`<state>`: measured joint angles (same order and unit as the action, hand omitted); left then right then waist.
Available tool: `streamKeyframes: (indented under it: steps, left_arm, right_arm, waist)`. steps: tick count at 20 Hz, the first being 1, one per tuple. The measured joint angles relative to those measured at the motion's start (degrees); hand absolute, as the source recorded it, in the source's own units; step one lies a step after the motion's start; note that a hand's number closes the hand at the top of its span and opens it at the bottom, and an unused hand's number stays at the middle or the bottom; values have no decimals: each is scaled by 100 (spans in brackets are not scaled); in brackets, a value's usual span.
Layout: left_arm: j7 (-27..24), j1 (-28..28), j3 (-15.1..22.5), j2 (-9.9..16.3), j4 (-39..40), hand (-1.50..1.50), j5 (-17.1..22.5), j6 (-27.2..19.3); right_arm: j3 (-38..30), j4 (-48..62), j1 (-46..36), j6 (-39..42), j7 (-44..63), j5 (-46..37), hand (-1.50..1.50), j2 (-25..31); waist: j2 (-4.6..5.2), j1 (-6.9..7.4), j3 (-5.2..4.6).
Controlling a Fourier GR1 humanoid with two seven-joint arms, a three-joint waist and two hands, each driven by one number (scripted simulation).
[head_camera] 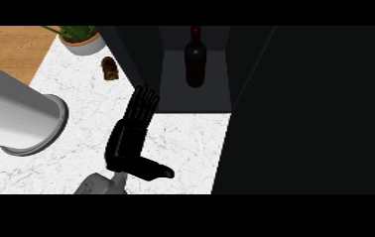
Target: Pick up the wine, place it into the cabinet and close the cabinet
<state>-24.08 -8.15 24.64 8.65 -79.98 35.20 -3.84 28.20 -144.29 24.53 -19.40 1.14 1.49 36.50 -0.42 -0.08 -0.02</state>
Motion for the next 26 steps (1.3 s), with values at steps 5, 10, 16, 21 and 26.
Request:
streamKeyframes:
  steps: [5,10,16,21,26]
  left_arm:
    - [-83,520,-186,393,-483,-150,86,223]
    - [-256,763,-446,684,-620,-150,110,411]
    - [-273,992,-993,1194,-737,-150,387,818]
    - [-185,1218,-1393,1592,-879,-150,632,1144]
    - [-59,1345,-1825,1996,-938,-150,941,1515]
  right_arm:
    - [210,11,50,346,-118,26,-150,132]
    - [572,30,37,1049,-264,61,150,512]
    - [899,32,-13,1380,-287,67,150,663]
    - [1063,46,-261,1326,-52,51,150,500]
    - [1175,45,-549,1338,250,22,150,446]
  waist:
    - [3,3,0]
    - [9,5,-1]
    - [14,3,-8]
    - [21,27,-12]
    - [21,62,-19]
